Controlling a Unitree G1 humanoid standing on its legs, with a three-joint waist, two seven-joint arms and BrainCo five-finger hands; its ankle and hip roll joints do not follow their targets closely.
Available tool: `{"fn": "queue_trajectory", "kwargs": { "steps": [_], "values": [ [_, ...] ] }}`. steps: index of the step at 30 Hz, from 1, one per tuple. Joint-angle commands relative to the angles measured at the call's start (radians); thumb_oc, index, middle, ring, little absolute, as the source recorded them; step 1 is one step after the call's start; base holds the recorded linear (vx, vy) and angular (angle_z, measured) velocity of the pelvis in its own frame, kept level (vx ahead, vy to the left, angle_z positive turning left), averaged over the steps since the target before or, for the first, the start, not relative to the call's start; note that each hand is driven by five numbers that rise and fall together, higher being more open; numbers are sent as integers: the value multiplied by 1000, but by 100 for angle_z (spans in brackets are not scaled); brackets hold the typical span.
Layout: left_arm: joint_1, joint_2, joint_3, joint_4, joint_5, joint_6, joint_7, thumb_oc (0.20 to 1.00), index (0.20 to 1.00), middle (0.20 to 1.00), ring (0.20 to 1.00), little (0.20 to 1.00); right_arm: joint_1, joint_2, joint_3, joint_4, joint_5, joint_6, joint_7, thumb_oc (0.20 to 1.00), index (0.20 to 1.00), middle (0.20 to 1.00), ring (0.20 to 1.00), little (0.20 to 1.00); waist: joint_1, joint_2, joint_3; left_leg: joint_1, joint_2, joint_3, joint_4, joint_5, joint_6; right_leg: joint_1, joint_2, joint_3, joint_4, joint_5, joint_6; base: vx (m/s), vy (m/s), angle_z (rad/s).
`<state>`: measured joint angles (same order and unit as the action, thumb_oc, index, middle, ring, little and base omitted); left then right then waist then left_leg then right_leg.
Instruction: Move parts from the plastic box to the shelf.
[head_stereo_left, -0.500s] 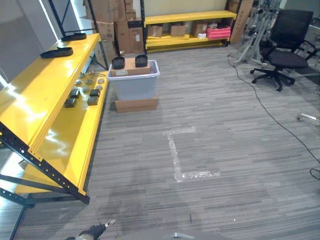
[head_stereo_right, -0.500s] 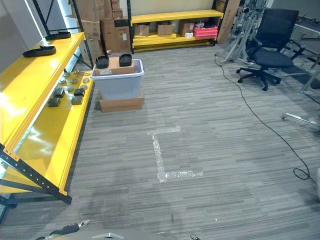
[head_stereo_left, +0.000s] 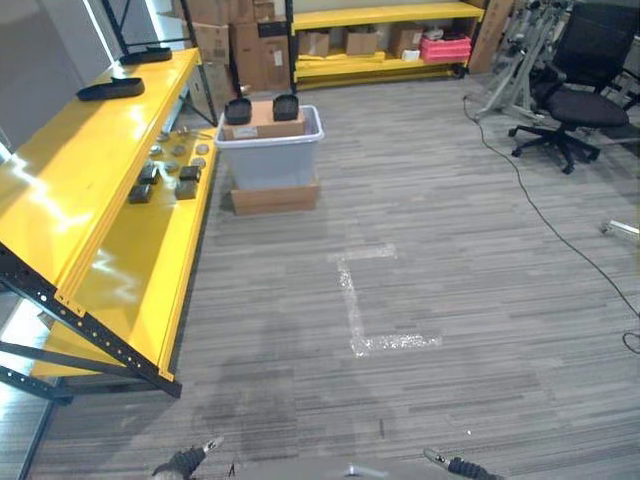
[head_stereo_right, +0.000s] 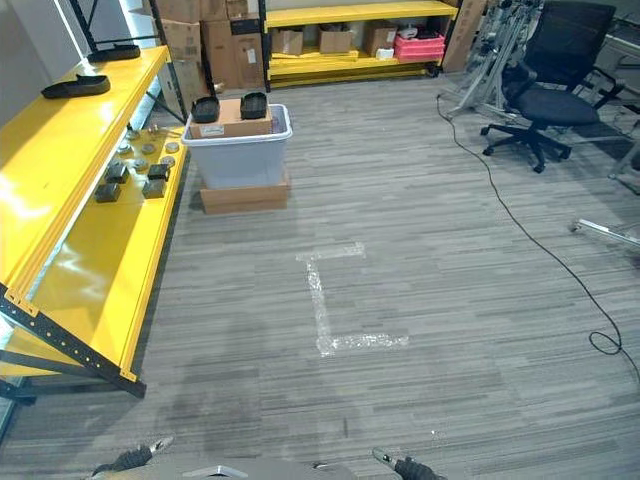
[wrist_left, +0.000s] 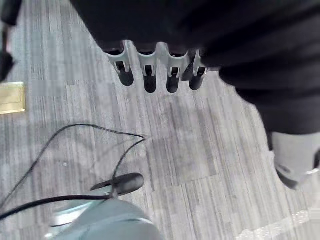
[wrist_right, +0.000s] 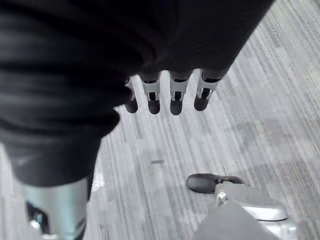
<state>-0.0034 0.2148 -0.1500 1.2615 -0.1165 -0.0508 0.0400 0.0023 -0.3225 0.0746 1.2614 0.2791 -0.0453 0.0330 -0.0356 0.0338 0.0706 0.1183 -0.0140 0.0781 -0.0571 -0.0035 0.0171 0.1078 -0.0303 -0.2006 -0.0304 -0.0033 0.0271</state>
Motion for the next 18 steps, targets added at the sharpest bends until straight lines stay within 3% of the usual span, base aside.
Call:
{"fn": "queue_trajectory", "kwargs": {
  "steps": [1, 8, 18],
  "values": [
    [-71, 15, 21, 10, -41, -43, 21, 1000, 1000, 1000, 1000, 1000, -50, 13, 20, 9, 41, -52, -29, 1000, 1000, 1000, 1000, 1000, 0, -36, -13, 12, 23, 12, -6, -1, -55, 17, -85, 21, -4, 33, 107, 0, 0, 0],
    [-91, 30, 11, -61, -38, -70, 58, 1000, 1000, 1000, 1000, 1000, -66, 9, 47, -60, 24, -82, -52, 1000, 1000, 1000, 1000, 1000, 1, -42, -16, 22, 22, 18, -14, -3, -53, 22, -85, 25, -9, 35, 111, 0, 0, 0],
    [-76, 29, 3, -115, -39, -81, 58, 1000, 1000, 1000, 1000, 1000, -62, 11, 57, -42, 18, -74, -41, 1000, 1000, 1000, 1000, 1000, 8, -51, -14, 25, 12, 16, -17, -10, -42, 20, -93, 31, -6, 40, 120, 6, 11, 0]
  ]
}}
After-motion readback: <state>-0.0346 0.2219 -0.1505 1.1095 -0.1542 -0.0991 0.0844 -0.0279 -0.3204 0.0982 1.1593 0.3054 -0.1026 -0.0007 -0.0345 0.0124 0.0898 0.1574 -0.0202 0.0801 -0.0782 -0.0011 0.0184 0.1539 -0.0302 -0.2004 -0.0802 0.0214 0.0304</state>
